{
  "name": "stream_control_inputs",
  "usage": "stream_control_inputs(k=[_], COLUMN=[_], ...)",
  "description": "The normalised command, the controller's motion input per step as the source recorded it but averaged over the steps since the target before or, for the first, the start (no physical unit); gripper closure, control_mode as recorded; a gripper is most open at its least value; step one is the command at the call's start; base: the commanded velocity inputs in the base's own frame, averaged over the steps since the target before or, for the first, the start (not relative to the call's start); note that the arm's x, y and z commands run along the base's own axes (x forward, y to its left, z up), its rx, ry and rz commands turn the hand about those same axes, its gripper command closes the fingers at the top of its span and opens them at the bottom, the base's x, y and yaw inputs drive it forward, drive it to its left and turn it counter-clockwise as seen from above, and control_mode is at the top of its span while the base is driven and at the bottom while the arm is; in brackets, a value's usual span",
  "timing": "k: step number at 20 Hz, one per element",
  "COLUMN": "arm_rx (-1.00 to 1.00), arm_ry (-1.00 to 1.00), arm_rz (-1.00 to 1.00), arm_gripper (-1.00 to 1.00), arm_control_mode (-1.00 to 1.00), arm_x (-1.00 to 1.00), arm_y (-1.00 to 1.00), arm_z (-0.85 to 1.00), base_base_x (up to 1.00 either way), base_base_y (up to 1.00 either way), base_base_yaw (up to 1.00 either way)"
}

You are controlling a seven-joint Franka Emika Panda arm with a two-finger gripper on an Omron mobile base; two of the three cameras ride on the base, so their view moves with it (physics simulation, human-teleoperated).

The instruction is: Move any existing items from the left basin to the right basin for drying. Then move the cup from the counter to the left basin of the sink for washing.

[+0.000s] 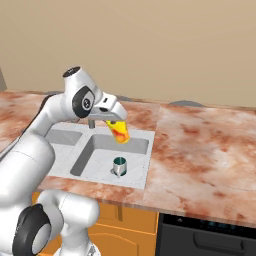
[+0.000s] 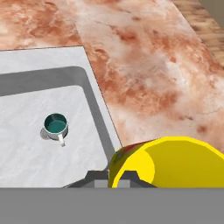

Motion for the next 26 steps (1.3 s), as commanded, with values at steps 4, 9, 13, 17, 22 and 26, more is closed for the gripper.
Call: stream_control_inputs(k=[4, 9, 13, 17, 22, 26], arm_rx=[0.0, 0.0, 0.0, 0.0, 0.0, 0.0], arm_ry=[0.0, 0.0, 0.01, 0.02, 0.03, 0.04], arm_rz=[0.0, 0.0, 0.0, 0.01, 0.02, 0.04], arm_gripper=[1.0, 1.0, 1.0, 1.0, 1.0, 1.0], arm_control_mode=[-1.0, -1.0, -1.0, -1.0, -1.0, -1.0], arm_x=[-0.22, -0.21, -0.17, -0.12, -0.07, -0.04], arm_y=[0.66, 0.66, 0.68, 0.66, 0.65, 0.66], arm_z=[0.01, 0.0, 0.0, 0.0, 0.0, 0.0], base_base_x=[0.0, 0.0, 0.0, 0.0, 0.0, 0.0], base_base_y=[0.0, 0.0, 0.0, 0.0, 0.0, 0.0], base_base_yaw=[0.0, 0.0, 0.0, 0.0, 0.0, 0.0])
